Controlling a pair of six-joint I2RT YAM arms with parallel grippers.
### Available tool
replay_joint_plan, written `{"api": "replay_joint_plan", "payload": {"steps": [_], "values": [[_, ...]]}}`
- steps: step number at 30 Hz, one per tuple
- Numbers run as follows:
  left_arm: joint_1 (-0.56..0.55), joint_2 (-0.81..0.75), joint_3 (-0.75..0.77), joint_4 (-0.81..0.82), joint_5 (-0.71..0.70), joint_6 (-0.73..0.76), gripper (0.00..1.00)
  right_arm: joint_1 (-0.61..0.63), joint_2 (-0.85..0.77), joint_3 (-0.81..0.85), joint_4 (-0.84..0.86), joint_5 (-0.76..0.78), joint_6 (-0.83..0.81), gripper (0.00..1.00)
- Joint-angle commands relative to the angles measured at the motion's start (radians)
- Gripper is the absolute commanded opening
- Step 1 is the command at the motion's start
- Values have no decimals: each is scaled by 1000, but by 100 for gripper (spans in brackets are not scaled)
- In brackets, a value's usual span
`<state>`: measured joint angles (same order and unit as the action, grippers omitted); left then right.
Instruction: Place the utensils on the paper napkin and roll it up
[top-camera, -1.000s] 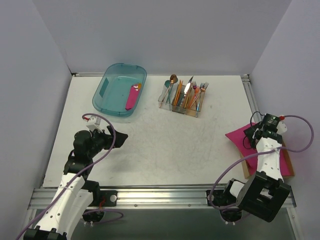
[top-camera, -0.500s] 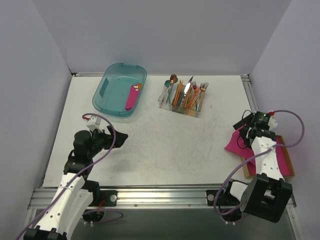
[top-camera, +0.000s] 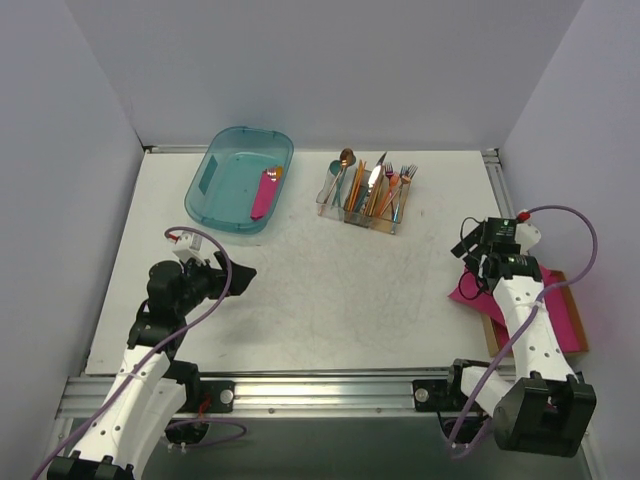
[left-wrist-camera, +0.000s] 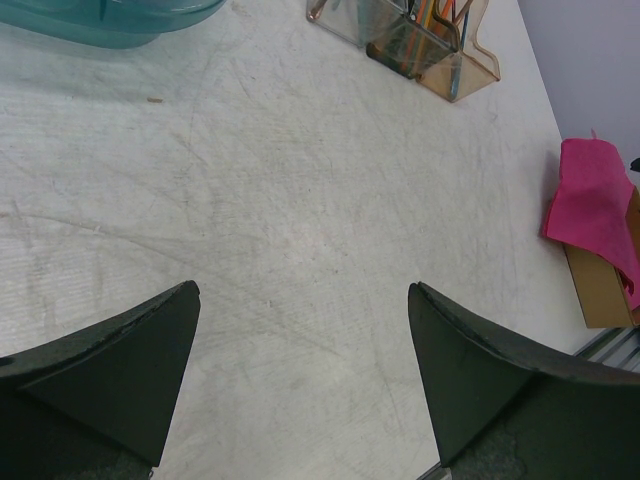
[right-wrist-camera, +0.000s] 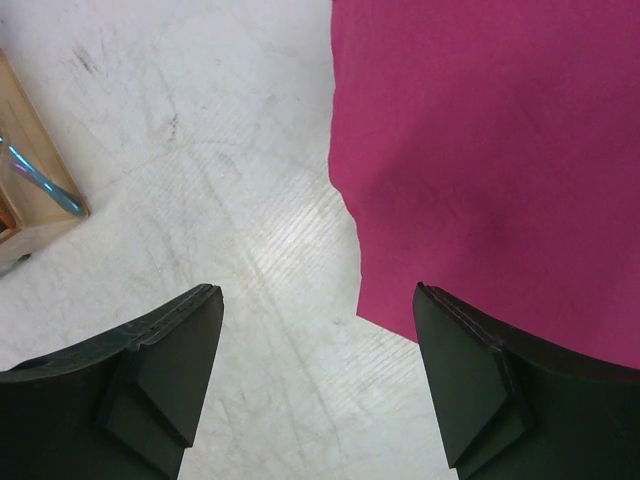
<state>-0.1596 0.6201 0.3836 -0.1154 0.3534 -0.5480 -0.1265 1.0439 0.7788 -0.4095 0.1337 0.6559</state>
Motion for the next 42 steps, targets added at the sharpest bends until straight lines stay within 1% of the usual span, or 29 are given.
{"api": "replay_joint_plan", "payload": {"steps": [1,2,4,5,9,10,12,14,15,16,19,23,27,34,42], "values": [[5,-8,6,43,15,-9,94,62,-2,63,-75,116,34,78],[5,-8,6,42,15,-9,94,97,5,74,-83,133,39,78],[6,-13,6,37,13,-9,94,120,16,80,-104,153,59,78],[5,-14,8,33,12,-10,94,173,28,91,-113,187,74,78],[6,-8,12,28,9,-10,94,267,59,97,-207,288,204,79],[5,-2,12,34,18,-12,94,275,62,93,-225,302,288,79],[2,9,12,42,16,-15,94,298,53,73,-262,302,367,78],[-1,13,17,43,19,-16,94,324,32,62,-296,314,505,79],[-1,13,17,43,22,-18,94,359,22,63,-375,369,578,80],[-6,12,15,43,22,-20,94,375,-1,60,-408,379,684,82],[-9,1,12,42,22,-23,94,427,-53,31,-446,383,802,82],[-12,-5,9,46,22,-27,94,441,-79,-25,-436,399,947,82],[-14,0,9,48,25,-27,94,441,-67,-75,-379,406,1002,82],[-32,12,3,66,22,-35,94,442,16,-102,-319,463,1079,82],[-60,32,8,74,-1,-32,94,444,34,-182,-241,523,1156,81]]}}
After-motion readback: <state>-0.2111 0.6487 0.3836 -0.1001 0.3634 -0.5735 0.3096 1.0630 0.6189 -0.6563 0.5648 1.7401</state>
